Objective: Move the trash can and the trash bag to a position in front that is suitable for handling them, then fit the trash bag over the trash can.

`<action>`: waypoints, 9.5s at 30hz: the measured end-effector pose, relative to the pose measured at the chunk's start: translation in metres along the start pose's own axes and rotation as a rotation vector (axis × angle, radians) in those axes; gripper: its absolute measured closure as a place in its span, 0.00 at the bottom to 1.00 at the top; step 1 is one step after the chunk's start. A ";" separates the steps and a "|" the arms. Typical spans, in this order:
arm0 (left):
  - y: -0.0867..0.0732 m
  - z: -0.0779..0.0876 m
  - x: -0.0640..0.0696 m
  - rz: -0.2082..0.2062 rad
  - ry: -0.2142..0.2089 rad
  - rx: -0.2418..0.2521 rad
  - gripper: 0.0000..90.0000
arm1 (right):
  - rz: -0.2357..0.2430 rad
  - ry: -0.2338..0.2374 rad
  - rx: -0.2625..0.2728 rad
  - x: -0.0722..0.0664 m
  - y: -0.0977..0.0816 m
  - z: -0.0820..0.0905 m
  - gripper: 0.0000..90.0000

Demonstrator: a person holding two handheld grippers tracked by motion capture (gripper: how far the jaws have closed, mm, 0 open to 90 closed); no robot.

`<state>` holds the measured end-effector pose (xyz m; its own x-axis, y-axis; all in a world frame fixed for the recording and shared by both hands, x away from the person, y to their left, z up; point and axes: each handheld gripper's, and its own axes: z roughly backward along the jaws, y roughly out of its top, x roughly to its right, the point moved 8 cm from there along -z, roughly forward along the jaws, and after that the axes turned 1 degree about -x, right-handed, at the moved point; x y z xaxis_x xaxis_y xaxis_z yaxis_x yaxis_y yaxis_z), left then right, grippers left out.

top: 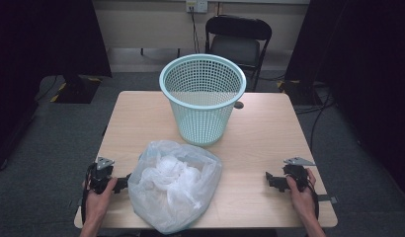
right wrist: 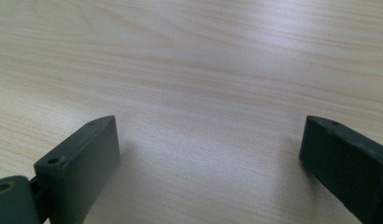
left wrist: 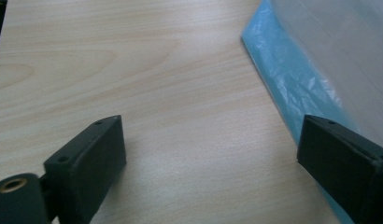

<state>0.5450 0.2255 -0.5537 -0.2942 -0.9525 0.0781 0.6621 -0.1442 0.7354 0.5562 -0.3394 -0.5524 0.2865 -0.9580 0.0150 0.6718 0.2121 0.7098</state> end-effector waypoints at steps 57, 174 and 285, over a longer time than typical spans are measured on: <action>0.054 0.012 0.143 -0.383 -0.309 0.041 0.88 | 0.001 0.001 0.001 0.000 0.000 0.000 0.05; 0.231 -0.068 0.092 -0.067 -0.260 0.223 0.49 | 0.068 0.113 0.243 -0.052 0.229 -0.051 0.45; 0.019 -0.001 0.096 -0.302 -0.219 -0.117 0.18 | 0.104 0.108 0.014 -0.009 -0.003 0.005 0.11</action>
<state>0.5295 0.1311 -0.5330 -0.6201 -0.7842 0.0209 0.5931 -0.4513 0.6667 0.5482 -0.3323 -0.5513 0.4266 -0.9044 0.0132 0.6251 0.3054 0.7183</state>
